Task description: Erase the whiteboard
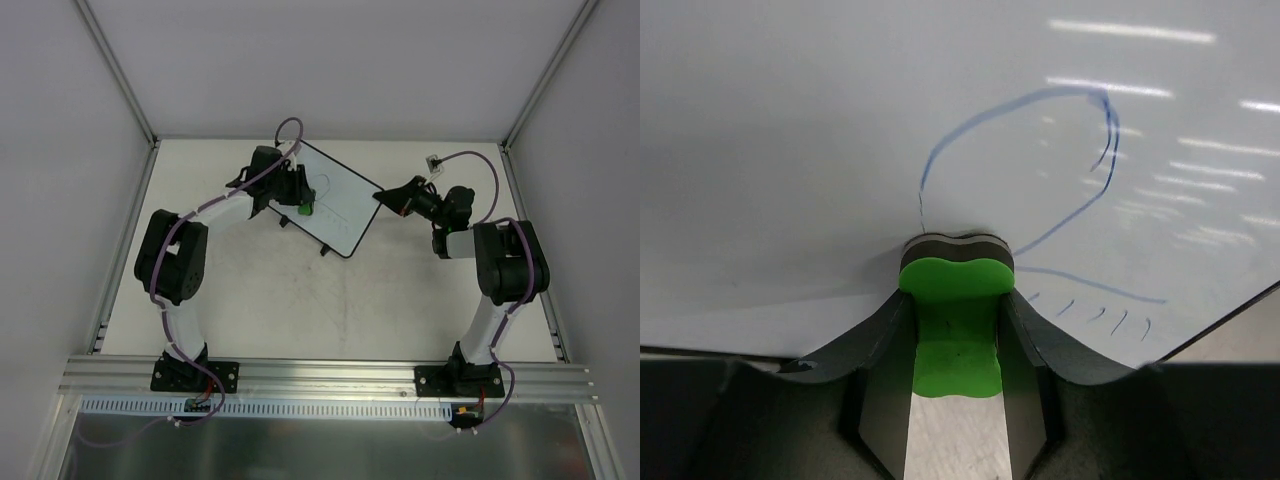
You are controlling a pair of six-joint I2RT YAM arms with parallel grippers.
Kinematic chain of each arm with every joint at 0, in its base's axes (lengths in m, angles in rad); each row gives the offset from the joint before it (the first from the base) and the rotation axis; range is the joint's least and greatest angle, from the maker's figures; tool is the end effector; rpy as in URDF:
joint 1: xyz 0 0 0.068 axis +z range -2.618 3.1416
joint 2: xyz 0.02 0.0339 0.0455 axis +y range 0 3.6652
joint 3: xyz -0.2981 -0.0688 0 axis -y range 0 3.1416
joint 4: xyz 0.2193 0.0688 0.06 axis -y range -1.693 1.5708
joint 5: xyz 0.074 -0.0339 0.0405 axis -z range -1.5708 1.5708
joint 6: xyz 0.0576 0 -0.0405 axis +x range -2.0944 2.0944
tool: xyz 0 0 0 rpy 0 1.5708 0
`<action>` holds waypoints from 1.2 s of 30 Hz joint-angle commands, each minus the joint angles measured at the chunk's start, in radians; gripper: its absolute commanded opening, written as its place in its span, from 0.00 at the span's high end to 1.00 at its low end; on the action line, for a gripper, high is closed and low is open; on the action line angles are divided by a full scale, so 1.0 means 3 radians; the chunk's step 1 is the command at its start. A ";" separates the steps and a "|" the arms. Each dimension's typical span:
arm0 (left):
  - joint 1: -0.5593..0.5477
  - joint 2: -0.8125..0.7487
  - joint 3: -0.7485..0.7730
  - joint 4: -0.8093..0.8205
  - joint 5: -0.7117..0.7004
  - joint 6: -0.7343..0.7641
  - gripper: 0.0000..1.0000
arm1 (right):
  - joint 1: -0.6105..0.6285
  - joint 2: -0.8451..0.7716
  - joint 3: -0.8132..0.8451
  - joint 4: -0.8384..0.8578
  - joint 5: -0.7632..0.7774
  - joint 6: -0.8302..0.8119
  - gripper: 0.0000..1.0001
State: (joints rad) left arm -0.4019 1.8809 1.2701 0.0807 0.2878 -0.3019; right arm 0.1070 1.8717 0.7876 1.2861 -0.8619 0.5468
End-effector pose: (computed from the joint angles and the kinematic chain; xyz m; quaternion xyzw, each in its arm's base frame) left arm 0.3953 -0.1858 0.2554 0.1141 0.8540 -0.2864 0.4190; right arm 0.3664 0.0833 0.2548 -0.1906 0.6312 0.4762 0.5819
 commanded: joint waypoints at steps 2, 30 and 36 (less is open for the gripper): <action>0.0173 0.0106 0.0484 -0.0125 0.0196 0.0035 1.00 | 0.0006 0.0025 0.0090 0.0821 -0.0435 0.0064 1.00; -0.0112 0.0178 0.0497 -0.0525 -0.0110 0.0234 1.00 | -0.0019 0.0081 0.0192 0.0821 -0.0589 0.0095 1.00; -0.0215 -0.0057 -0.0035 -0.0315 -0.0203 0.0153 1.00 | -0.0009 0.0071 0.0187 0.0821 -0.0599 0.0100 1.00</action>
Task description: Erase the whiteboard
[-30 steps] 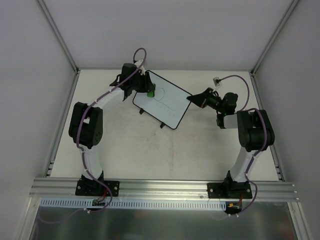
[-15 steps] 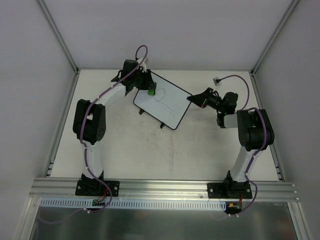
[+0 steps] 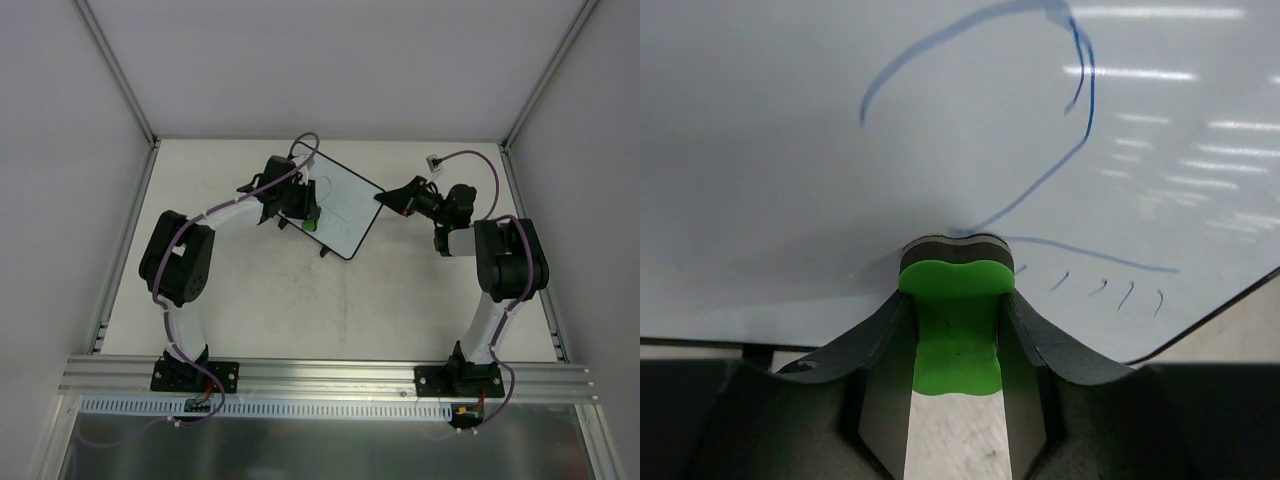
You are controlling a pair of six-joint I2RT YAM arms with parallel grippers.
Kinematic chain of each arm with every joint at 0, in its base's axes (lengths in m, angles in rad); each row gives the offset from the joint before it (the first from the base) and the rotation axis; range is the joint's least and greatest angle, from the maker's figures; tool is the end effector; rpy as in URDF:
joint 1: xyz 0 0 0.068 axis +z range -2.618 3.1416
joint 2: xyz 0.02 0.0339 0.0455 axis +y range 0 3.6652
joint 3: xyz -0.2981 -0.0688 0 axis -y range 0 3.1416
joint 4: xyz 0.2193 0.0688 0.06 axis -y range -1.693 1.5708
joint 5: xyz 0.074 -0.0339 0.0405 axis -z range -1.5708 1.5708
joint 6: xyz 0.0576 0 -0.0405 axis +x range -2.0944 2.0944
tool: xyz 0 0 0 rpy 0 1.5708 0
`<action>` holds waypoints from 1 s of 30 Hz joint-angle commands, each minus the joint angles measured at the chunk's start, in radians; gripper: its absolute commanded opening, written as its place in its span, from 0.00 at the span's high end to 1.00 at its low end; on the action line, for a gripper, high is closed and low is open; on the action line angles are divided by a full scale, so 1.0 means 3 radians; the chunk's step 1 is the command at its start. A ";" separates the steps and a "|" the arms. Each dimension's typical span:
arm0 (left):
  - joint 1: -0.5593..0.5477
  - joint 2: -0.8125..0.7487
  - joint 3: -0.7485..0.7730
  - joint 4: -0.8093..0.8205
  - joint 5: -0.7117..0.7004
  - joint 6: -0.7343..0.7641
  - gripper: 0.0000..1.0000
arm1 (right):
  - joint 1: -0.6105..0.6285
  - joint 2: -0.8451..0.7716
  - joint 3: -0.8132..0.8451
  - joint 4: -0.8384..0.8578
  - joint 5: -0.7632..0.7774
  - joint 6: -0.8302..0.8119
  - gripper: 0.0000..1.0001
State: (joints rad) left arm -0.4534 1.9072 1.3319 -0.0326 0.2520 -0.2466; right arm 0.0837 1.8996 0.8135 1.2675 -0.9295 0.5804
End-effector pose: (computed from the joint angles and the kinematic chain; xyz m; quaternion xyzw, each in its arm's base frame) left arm 0.3907 -0.2063 0.2518 0.1486 0.8686 -0.2622 0.3933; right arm 0.3730 0.0776 0.2491 -0.1931 0.6393 0.4951 0.5557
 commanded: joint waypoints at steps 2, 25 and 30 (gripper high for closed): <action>-0.0043 -0.0206 -0.0328 0.0093 -0.0073 -0.0078 1.00 | 0.0063 -0.0022 0.0101 0.0883 -0.0374 -0.0012 1.00; 0.0115 0.0474 0.1225 -0.0326 -0.0267 0.0106 1.00 | 0.0125 -0.0124 0.0044 0.0883 -0.0420 -0.0043 1.00; 0.0258 0.0535 0.1400 -0.0418 -0.0129 0.0091 1.00 | 0.0135 -0.0124 0.0044 0.0883 -0.0425 -0.0053 1.00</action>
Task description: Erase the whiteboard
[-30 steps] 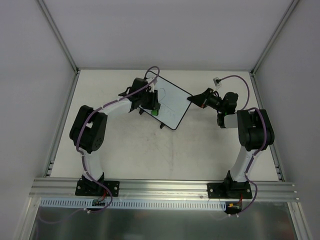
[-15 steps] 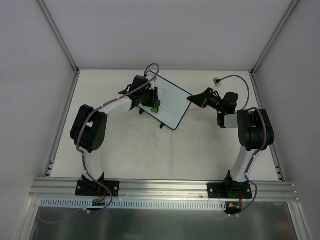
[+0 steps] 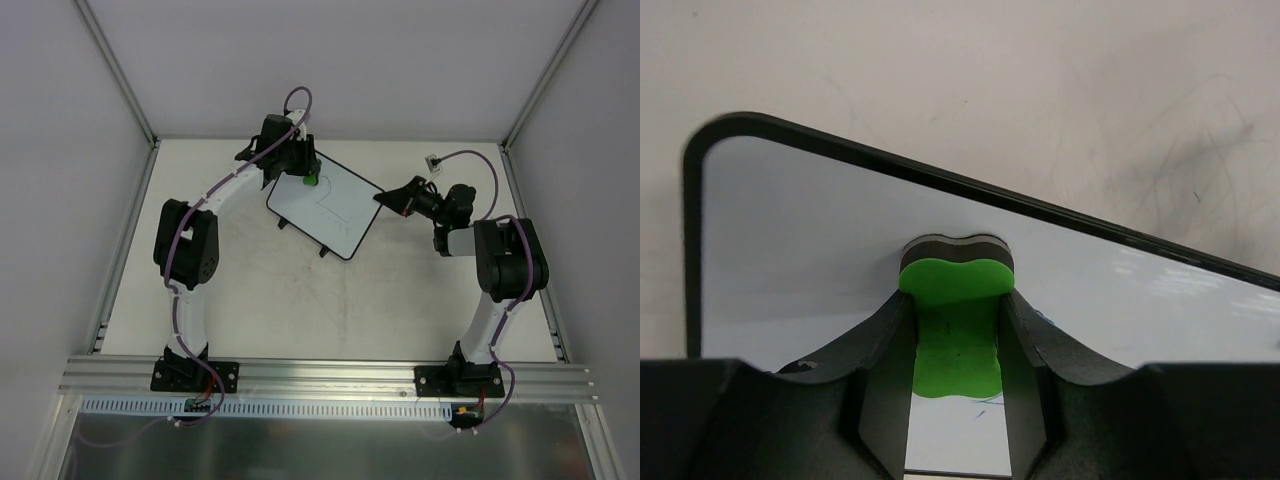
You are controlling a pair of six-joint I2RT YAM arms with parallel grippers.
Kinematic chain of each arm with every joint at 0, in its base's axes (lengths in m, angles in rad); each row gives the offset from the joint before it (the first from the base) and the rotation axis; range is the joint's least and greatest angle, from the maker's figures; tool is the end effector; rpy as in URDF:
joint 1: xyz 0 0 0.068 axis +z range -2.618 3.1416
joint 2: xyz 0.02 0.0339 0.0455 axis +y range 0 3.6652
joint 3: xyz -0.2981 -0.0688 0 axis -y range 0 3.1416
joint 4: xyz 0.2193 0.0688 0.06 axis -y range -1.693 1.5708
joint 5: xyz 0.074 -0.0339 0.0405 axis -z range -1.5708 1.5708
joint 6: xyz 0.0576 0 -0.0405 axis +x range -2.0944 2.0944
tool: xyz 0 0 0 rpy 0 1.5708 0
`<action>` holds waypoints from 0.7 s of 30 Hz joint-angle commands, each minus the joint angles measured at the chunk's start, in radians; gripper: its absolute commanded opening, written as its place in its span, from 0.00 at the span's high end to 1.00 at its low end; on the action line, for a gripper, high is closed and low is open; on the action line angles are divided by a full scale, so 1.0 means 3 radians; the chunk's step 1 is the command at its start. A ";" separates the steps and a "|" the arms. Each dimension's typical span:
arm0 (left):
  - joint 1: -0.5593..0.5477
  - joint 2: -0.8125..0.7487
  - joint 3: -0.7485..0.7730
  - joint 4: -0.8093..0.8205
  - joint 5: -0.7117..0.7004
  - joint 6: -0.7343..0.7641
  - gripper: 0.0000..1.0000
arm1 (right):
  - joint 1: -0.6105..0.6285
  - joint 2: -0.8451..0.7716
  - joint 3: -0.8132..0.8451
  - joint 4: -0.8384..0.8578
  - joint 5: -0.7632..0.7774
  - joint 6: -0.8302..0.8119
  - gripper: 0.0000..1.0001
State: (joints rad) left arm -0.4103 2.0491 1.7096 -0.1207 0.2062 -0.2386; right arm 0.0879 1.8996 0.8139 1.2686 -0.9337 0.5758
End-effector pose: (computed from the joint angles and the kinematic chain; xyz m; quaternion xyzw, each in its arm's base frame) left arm 0.4545 -0.2106 0.3038 0.1265 0.8375 -0.2501 0.4692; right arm 0.3725 0.0793 0.2493 -0.1978 0.6378 0.4958 0.5552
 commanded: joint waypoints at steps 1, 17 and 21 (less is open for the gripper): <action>0.0120 0.0057 0.0131 -0.0134 0.0018 0.0074 1.00 | 0.0121 -0.0129 0.0043 0.0879 -0.0411 -0.0038 1.00; -0.0018 -0.0101 -0.0375 -0.0104 0.0228 -0.0018 1.00 | 0.0121 -0.0124 0.0043 0.0880 -0.0406 -0.0043 1.00; -0.0105 -0.0173 -0.0559 -0.0002 0.0238 -0.0048 1.00 | 0.0121 -0.0135 0.0038 0.0879 -0.0411 -0.0043 1.00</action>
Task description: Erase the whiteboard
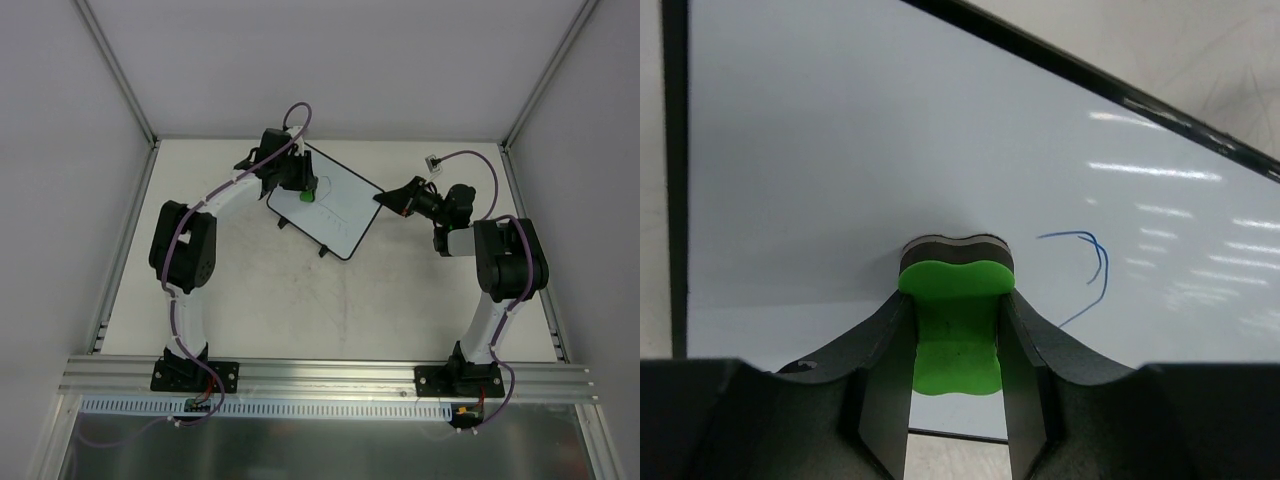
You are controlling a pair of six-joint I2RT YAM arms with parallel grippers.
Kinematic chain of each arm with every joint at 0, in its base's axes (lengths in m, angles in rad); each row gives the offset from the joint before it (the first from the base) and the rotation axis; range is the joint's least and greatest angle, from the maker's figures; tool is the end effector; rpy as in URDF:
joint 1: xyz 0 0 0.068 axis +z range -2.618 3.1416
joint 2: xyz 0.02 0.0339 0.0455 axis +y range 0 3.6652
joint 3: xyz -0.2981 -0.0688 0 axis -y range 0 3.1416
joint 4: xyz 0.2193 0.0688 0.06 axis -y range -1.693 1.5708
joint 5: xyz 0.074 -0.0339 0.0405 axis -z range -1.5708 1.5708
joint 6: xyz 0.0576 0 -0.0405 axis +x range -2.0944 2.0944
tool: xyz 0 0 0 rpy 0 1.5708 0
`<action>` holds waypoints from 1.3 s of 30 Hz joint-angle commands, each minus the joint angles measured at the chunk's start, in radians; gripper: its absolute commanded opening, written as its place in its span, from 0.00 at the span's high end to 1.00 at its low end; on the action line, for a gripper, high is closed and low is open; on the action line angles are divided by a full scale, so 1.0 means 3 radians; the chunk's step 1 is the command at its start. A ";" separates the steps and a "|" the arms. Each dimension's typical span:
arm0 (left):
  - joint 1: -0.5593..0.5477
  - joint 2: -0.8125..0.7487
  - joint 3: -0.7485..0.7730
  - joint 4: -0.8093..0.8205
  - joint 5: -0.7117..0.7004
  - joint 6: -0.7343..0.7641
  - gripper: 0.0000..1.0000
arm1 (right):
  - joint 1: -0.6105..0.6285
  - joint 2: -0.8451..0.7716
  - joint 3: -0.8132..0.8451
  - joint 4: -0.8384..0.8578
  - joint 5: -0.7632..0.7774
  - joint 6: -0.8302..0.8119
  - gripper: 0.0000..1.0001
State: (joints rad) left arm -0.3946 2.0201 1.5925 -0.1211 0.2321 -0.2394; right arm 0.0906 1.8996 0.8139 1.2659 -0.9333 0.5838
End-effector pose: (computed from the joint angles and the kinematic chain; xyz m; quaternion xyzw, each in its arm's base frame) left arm 0.4425 -0.1986 0.2778 0.1236 0.8594 -0.2474 0.4301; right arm 0.3724 0.0803 0.2490 -0.1953 0.6391 0.4989 0.5518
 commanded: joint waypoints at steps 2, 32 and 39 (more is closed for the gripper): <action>-0.0183 -0.0112 -0.0241 0.0025 0.0152 -0.0071 1.00 | 0.0117 -0.0135 0.0038 0.0888 -0.0412 -0.0075 1.00; -0.0132 -0.0245 -0.0600 0.0419 0.0152 -0.0235 1.00 | 0.0122 -0.0160 0.0033 0.0888 -0.0417 -0.0070 1.00; -0.0101 0.0041 0.0126 0.0159 0.0244 -0.0209 1.00 | 0.0128 -0.0175 0.0018 0.0888 -0.0422 -0.0070 0.99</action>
State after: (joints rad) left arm -0.4316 1.9888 1.5410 -0.0662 0.2848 -0.3035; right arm 0.0910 1.8992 0.8135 1.2671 -0.9360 0.5716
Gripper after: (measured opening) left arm 0.335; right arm 0.074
